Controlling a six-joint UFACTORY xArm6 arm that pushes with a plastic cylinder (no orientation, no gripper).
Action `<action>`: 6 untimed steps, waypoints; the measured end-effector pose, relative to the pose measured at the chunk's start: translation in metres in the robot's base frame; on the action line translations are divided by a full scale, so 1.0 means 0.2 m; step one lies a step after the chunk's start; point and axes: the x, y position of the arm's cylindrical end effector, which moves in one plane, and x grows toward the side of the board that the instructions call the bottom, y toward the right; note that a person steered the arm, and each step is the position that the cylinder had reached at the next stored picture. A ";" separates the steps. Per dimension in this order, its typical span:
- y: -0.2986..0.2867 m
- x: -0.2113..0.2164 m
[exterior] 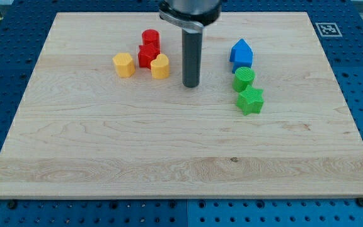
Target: Push the red star and red circle up a bit
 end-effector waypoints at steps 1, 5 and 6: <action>-0.23 -0.06; -0.45 -0.36; -0.37 -0.36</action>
